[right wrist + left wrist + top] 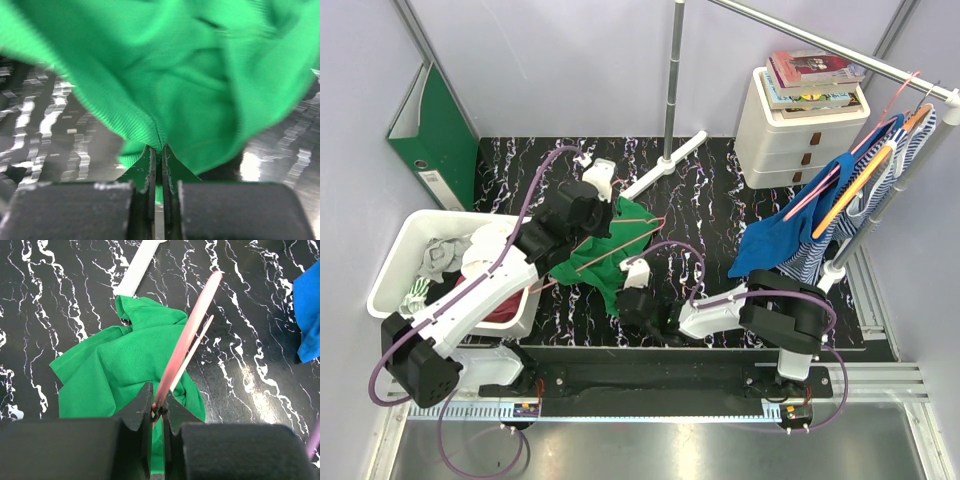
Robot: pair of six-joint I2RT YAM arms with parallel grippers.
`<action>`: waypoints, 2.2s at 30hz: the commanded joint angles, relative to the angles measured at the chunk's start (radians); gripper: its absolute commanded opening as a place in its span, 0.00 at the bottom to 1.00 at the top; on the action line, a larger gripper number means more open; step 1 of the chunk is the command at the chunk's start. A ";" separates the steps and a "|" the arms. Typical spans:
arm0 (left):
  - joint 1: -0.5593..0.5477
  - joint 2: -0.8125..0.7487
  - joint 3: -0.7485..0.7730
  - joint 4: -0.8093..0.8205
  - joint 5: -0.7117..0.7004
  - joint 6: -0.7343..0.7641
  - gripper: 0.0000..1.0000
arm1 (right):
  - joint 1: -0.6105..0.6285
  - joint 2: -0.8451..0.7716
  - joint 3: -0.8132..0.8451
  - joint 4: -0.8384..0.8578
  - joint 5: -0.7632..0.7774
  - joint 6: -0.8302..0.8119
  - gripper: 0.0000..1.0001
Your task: Place the tank top on the hanger
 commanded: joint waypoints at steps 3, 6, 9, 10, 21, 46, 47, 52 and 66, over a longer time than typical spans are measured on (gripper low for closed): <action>0.004 -0.061 -0.004 0.067 0.050 0.044 0.00 | -0.100 -0.098 -0.111 0.031 0.002 0.051 0.00; 0.004 -0.076 -0.009 0.072 0.069 0.060 0.00 | -0.146 -0.133 -0.165 0.052 -0.015 0.062 0.00; 0.004 -0.104 -0.013 0.079 0.073 0.083 0.00 | -0.189 -0.176 -0.210 0.055 -0.015 0.062 0.00; 0.004 -0.112 -0.019 0.085 0.079 0.087 0.00 | -0.198 -0.196 -0.230 0.055 -0.015 0.061 0.00; 0.003 -0.155 -0.033 0.102 0.345 0.190 0.00 | -0.325 -0.316 -0.264 0.062 -0.068 -0.039 0.00; 0.001 -0.402 -0.217 0.039 0.406 0.256 0.00 | -0.588 -0.371 -0.236 0.089 -0.245 -0.122 0.00; 0.001 -0.408 -0.219 0.036 0.412 0.264 0.00 | -0.595 -0.377 -0.240 0.088 -0.245 -0.123 0.00; 0.001 -0.422 -0.224 0.012 0.403 0.293 0.00 | -0.638 -0.428 -0.250 0.060 -0.242 -0.142 0.00; -0.016 -0.414 -0.225 0.001 0.397 0.304 0.00 | -0.711 -0.549 -0.247 -0.041 -0.233 -0.183 0.00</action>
